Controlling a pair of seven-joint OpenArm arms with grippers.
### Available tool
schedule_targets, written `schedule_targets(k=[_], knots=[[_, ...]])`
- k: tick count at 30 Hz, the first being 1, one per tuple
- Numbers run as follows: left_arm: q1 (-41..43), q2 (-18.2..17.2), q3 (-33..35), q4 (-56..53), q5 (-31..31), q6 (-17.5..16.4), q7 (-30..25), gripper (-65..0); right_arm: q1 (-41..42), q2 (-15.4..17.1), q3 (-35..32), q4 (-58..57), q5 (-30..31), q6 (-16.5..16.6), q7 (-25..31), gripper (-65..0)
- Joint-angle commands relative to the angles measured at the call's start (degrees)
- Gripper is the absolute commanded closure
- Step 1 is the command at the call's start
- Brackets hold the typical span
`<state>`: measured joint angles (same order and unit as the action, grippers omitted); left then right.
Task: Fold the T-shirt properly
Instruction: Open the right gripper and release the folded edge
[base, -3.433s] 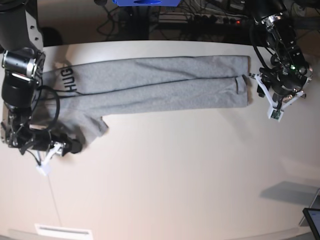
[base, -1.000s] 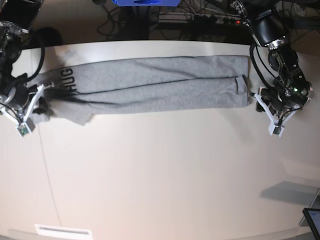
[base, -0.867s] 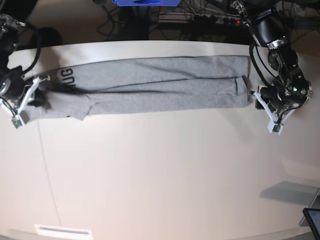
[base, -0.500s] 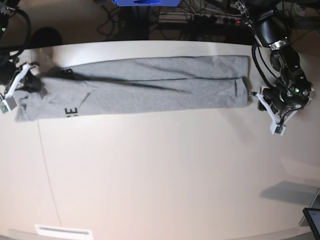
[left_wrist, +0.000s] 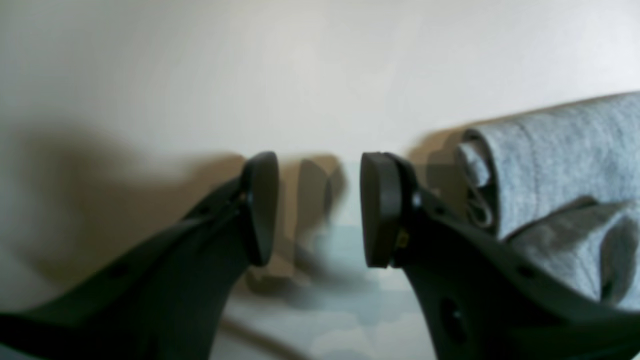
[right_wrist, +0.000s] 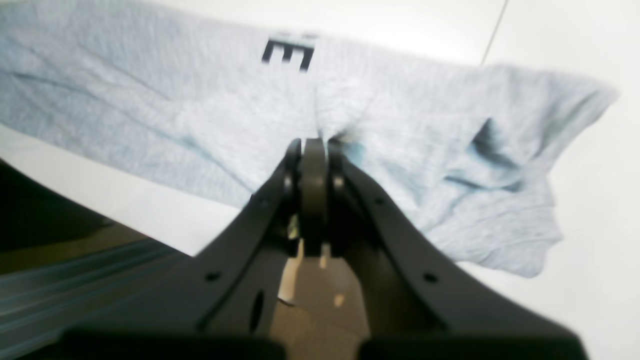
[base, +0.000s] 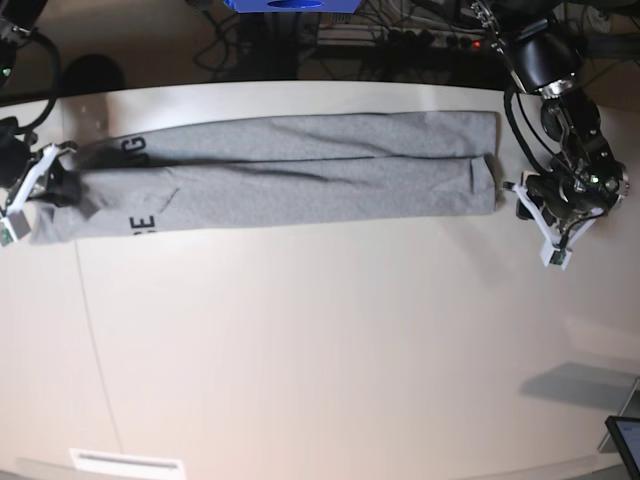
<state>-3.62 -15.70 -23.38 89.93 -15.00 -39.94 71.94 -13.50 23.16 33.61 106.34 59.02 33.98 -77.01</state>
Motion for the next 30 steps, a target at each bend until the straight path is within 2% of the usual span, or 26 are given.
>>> schedule_targets(k=[1, 4, 10, 22, 24, 28, 30], knots=[[-0.73, -0.96, -0.40, 0.93, -0.16, -0.06, -0.87, -26.5, 0.79, 1.24, 0.29, 0.86, 0.98, -0.09, 0.93, 0.0], [-0.65, -0.96, -0.49, 1.01, -0.16, -0.06, -0.87, -26.5, 1.06, 1.15, 0.29, 0.60, 0.36, -0.17, 0.93, 0.0], [-0.65, -0.96, -0.49, 0.93, -0.16, -0.06, -0.87, -26.5, 1.15, -0.70, 0.29, 0.51, -7.20, -0.17, 0.93, 0.0], [-0.65, -0.87, -0.49, 1.28, -0.16, -0.06, -0.87, -26.5, 2.02, -1.22, 0.37, 0.51, -7.64, -0.26, 1.01, -1.3], [-0.65, -0.87, -0.49, 1.37, -0.16, -0.06, -0.87, -26.5, 2.11, -1.22, 0.37, 0.51, -8.69, -0.26, 1.01, -8.9], [-0.65, -0.87, -0.58, 1.45, -0.69, -0.06, -0.87, -26.5, 3.34, -2.72, 0.81, 0.51, -16.61, -0.26, 1.01, -33.1], [-0.73, -0.87, -0.58, 2.69, -0.78, -0.06, -0.87, -26.5, 4.05, -3.42, 0.90, 0.51, -20.91, -0.26, 1.28, -42.2]])
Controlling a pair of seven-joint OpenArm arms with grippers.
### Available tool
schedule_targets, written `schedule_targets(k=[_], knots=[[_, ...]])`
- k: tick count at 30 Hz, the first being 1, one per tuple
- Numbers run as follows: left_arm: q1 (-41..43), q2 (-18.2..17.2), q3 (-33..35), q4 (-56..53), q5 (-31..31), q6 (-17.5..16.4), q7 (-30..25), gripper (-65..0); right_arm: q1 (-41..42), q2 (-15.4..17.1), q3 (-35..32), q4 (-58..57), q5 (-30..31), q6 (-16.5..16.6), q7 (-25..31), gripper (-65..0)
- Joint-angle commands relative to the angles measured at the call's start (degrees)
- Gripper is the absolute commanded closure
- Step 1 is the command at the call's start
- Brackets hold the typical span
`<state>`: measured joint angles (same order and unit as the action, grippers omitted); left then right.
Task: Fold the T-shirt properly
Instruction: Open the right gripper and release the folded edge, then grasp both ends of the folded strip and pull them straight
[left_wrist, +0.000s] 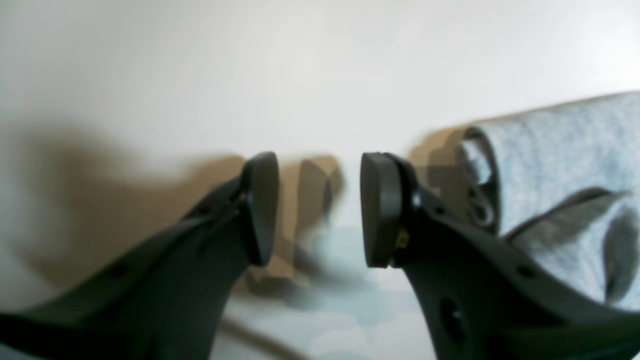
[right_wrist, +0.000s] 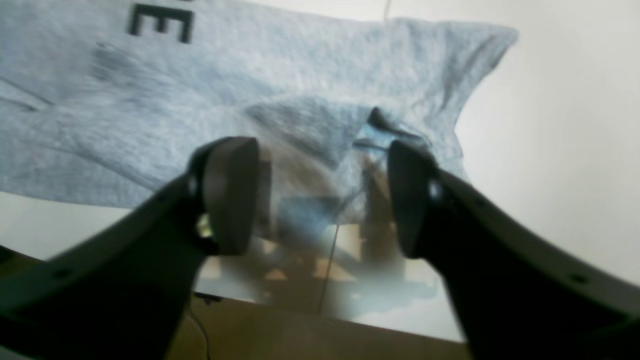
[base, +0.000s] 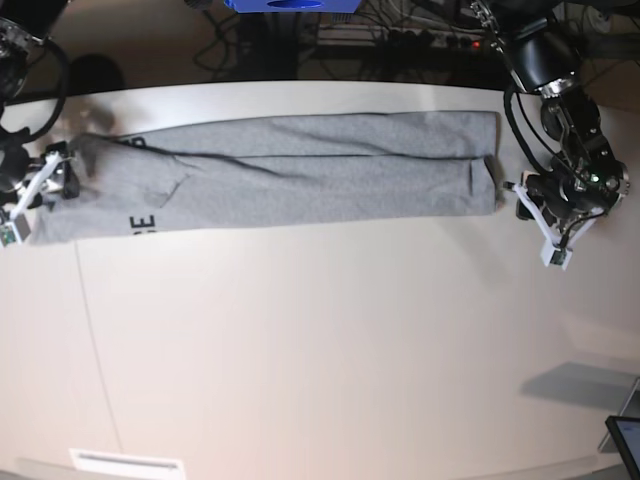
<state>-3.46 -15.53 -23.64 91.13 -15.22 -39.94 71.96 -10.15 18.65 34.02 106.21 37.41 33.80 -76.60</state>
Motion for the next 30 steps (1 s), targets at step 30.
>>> schedule_targets(k=[30], knots=[[13.00, 9.33, 0.03, 21.61, -19.72, -0.06, 5.71, -26.2, -3.87, -0.15, 0.05, 0.82, -9.67, 0.18, 18.97, -45.6]])
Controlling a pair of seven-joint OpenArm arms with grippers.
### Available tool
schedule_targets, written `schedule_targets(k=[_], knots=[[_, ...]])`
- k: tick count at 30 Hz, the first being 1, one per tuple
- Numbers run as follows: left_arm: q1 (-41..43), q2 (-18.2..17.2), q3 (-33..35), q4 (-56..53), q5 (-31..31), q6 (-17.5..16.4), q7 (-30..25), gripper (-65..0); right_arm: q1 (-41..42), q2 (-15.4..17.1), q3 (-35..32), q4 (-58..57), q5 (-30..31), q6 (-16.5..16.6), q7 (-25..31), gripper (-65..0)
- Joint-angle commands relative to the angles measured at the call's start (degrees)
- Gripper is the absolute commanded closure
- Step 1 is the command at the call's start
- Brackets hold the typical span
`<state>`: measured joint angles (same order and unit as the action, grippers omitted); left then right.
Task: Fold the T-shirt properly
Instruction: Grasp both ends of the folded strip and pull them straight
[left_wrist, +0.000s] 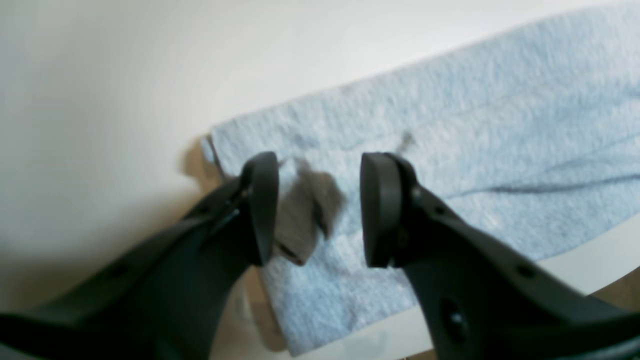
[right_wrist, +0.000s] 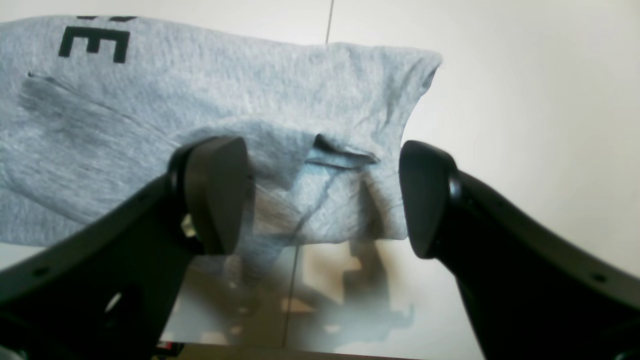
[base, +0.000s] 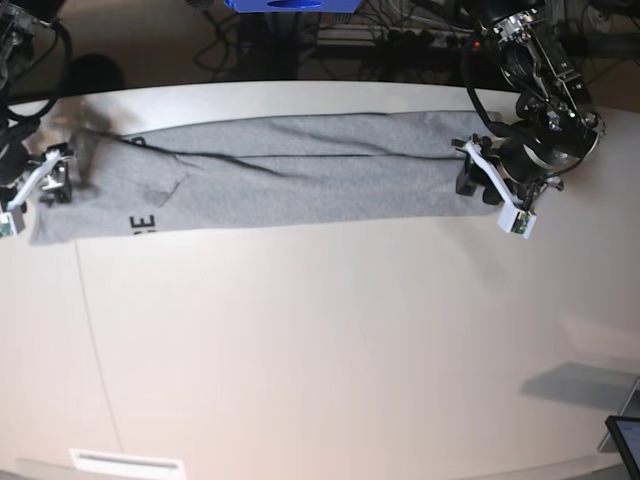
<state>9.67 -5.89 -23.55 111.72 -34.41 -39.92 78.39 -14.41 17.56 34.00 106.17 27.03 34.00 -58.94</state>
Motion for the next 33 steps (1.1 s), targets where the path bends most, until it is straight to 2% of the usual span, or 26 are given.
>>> schedule_targets(k=[1, 4, 8, 11, 15, 19, 27, 33], knots=[[0.57, -0.31, 0.65, 1.11, -0.53, -0.08, -0.81, -26.2, 0.39, 0.94, 0.07, 0.86, 0.71, -0.02, 1.31, -45.6], [2.24, -0.40, 3.20, 1.03, -0.53, -0.08, -1.42, -26.2, 0.39, 0.94, -0.55, 0.86, 0.71, -0.02, 1.31, -45.6], [4.88, -0.66, 6.28, 0.94, -0.53, -0.08, -6.35, -27.0, -0.13, 0.94, -3.62, 0.86, 0.62, -0.02, 1.31, -45.6], [5.41, -0.66, 7.86, 0.50, -0.53, -0.08, -7.14, -27.0, -0.22, 0.94, -5.65, 0.69, 0.53, -0.02, 1.31, -45.6], [5.58, -0.66, 7.86, -2.32, -0.53, 3.92, -7.14, -27.0, -0.22, 0.94, -7.05, -0.81, 0.53, -0.02, 1.31, -45.6], [5.32, -1.01, 7.77, -8.03, -0.36, 4.19, -7.23, -27.0, 0.92, 0.94, -7.32, -8.02, 0.53, -0.02, 1.40, -45.6], [2.50, -1.89, 7.86, -11.11, 9.75, 3.83, -7.49, -27.0, 1.36, 1.38, -7.41, -14.52, 0.53, -0.02, 5.35, -45.6], [-1.80, -1.89, 7.95, -13.30, 10.63, 3.92, -7.23, -27.0, 4.00, 1.47, -7.49, -14.79, 0.45, -0.02, 5.35, -45.6]])
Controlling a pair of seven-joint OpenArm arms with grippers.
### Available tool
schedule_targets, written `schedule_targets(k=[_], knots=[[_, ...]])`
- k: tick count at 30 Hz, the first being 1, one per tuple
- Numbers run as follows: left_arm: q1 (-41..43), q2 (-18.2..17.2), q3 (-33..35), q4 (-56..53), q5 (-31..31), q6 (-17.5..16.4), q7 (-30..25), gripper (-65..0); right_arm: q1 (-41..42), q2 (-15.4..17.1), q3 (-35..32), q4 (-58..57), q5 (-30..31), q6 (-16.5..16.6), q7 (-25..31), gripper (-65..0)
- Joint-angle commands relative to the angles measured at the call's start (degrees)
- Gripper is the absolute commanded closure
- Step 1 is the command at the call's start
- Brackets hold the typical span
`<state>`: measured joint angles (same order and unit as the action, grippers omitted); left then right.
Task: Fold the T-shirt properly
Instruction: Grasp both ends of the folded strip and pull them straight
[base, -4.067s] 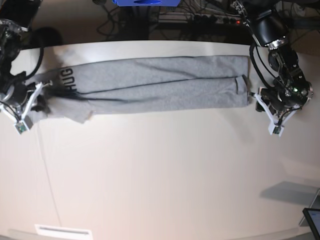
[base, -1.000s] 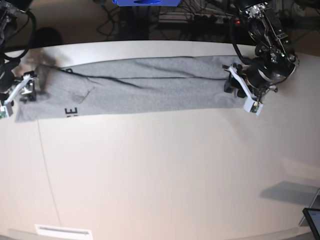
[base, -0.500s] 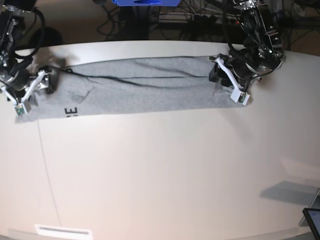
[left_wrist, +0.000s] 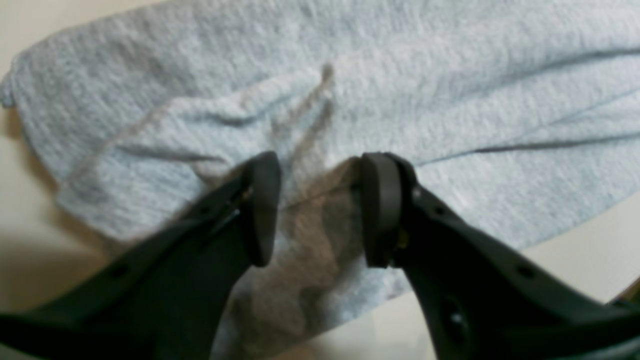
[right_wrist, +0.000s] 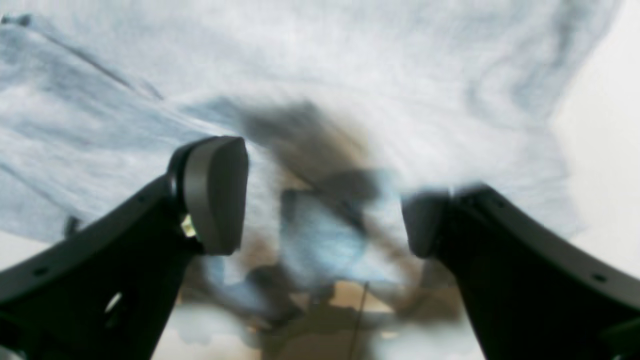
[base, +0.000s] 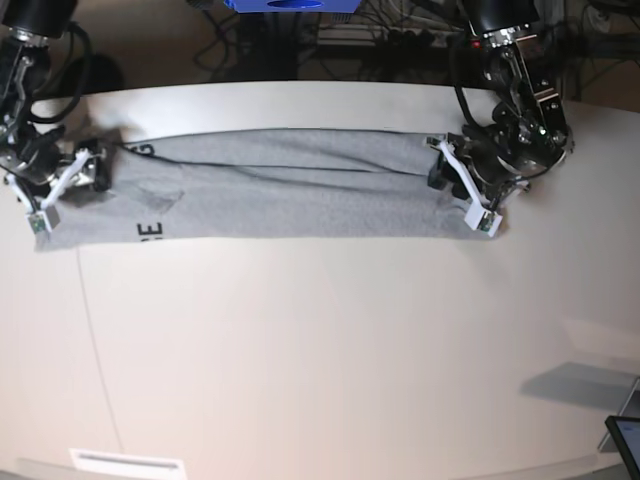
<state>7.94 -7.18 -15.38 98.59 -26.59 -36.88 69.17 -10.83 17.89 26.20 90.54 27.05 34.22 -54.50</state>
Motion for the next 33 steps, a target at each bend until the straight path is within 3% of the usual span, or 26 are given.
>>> schedule_targets(k=[1, 6, 11, 19, 33], knots=[[-1.04, -0.60, -0.23, -1.40, 2.81, 0.88, 2.00, -27.0, 1.03, 1.14, 0.31, 0.84, 0.42, -0.24, 0.92, -45.6], [-5.70, -0.69, -0.23, -7.90, 2.81, 0.88, 2.00, -26.9, 4.10, 2.90, -2.94, -0.30, 0.34, -0.41, 0.83, -45.6], [-10.36, -0.69, -0.23, -11.86, 2.90, 0.97, 1.91, -26.9, 9.38, 3.69, -5.40, -8.74, 0.34, -0.41, 1.27, -45.6], [-11.59, -0.86, -0.23, -12.30, 2.90, 1.06, 2.00, -26.9, 12.54, 5.89, -10.85, -16.04, 0.34, -0.50, 7.69, -45.6], [-13.88, -0.51, -0.23, -11.77, 8.00, 0.80, 2.00, -26.9, 15.36, 7.30, -10.77, -20.43, 0.34, -0.50, 9.27, -45.6]])
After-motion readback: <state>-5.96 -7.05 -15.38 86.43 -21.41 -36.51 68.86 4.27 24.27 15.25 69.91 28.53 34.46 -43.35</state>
